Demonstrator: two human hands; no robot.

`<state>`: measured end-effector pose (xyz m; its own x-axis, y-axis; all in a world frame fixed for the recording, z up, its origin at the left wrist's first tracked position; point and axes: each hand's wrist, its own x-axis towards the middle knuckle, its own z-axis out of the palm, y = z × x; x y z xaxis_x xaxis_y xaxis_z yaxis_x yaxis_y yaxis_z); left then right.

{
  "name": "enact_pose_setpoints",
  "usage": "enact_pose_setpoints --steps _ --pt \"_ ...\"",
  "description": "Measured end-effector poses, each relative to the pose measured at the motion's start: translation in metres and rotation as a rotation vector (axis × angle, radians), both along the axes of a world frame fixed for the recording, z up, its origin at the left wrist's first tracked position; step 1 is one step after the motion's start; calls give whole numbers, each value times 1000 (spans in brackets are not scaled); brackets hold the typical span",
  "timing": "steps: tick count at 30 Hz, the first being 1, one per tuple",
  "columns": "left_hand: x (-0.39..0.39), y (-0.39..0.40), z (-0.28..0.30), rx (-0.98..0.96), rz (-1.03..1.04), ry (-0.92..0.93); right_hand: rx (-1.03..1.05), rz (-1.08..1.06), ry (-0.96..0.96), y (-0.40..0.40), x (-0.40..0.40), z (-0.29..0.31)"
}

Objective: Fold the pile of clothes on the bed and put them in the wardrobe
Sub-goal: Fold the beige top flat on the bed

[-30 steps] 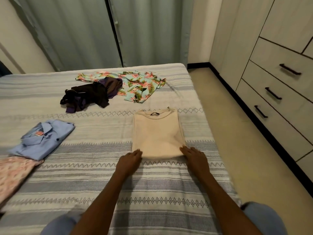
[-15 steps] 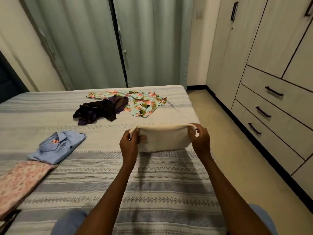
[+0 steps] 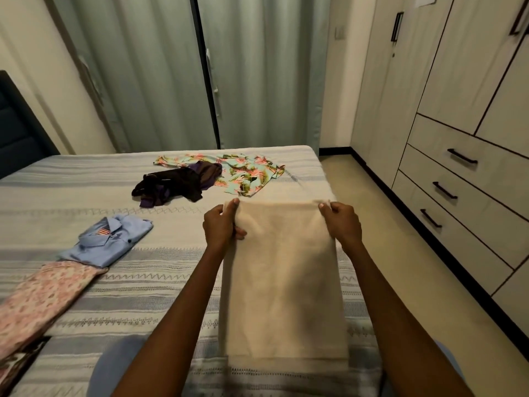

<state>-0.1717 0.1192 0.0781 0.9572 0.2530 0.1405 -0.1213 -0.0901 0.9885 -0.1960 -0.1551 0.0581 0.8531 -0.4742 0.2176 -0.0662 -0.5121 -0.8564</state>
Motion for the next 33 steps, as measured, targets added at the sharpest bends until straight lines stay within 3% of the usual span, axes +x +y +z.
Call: enact_pose_setpoints --steps 2,5,9,15,18,21,26,29,31,33 --pt "14 0 -26 -2 -49 111 -40 18 113 -1 6 -18" --pt "30 2 -67 14 -98 259 142 106 167 0 13 -50" --pt "23 2 -78 -24 -86 305 224 178 161 -7 18 -88" --pt "-14 23 -90 -207 -88 436 422 253 99 7 -60 -108" --pt "-47 41 -118 2 -341 552 338 280 183 11 -100 -133" --pt "-71 54 -147 280 -588 636 93 292 365 15 -116 -158" --pt "-62 61 -161 468 -702 586 -338 212 428 21 -110 -167" --pt "-57 48 -146 867 -638 522 -508 124 265 35 -94 -160" --pt "-58 31 -144 1123 -416 335 -525 160 99 52 -79 -157" --pt "-58 13 -154 1140 -303 105 -555 217 5 73 -66 -158"
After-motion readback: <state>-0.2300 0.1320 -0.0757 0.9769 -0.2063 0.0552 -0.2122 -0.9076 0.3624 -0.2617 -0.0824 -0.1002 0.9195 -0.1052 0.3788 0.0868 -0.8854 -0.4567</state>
